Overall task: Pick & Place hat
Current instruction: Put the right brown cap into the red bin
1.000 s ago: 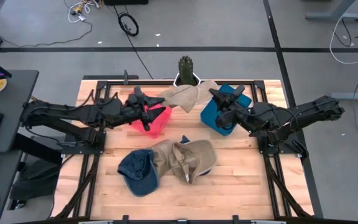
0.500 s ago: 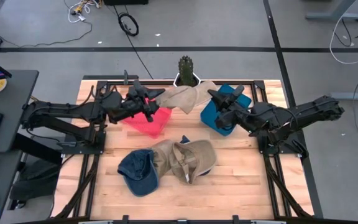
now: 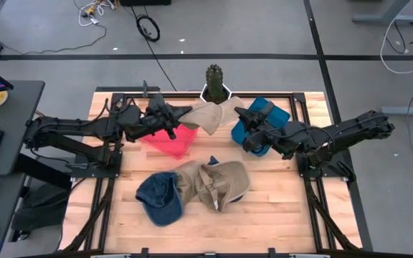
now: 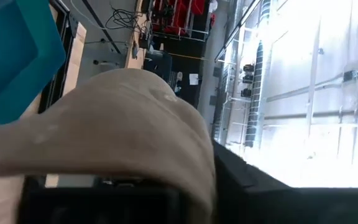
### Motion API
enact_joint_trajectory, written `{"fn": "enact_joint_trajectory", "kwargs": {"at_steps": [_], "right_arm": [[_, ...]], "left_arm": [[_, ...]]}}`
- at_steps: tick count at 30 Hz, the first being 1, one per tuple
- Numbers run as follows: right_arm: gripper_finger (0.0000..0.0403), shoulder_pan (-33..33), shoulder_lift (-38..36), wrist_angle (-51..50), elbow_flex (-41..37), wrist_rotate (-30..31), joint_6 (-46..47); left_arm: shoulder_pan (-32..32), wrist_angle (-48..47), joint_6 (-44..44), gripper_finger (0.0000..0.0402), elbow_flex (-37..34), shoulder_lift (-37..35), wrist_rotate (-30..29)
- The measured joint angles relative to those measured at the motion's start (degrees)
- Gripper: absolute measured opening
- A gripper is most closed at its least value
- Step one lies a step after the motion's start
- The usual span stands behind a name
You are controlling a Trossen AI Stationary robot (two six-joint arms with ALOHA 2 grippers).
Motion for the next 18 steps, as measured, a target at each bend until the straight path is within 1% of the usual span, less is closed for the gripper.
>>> {"fn": "enact_joint_trajectory", "kwargs": {"at_steps": [1, 4, 9, 16, 18], "right_arm": [[0.0009, 0.0, 0.0, 0.0, 0.0, 0.0, 1.0], [0.0025, 0.0, 0.0, -0.1, 0.0, 0.6, 3.9], [0.0081, 0.1, -0.3, -0.1, 0.0, 1.9, 6.9], [0.0166, 1.8, -2.9, -0.6, 0.0, 9.7, 11.1], [0.0184, 2.6, -4.0, -0.9, 0.0, 12.2, 13.4]], "left_arm": [[0.0, 0.0, 0.4, 0.0015, 0.0, 0.0, 0.0], [0.0, 0.0, 2.8, 0.0012, 0.0, 0.0, 0.0], [0.0, -0.2, 6.6, 0.0007, 0.0, -0.2, 0.4], [1.3, -0.4, 21.3, 0.0006, 0.0, -3.4, 3.5], [1.9, -1.5, 26.5, 0.0005, 0.0, -4.8, 5.9]]}}
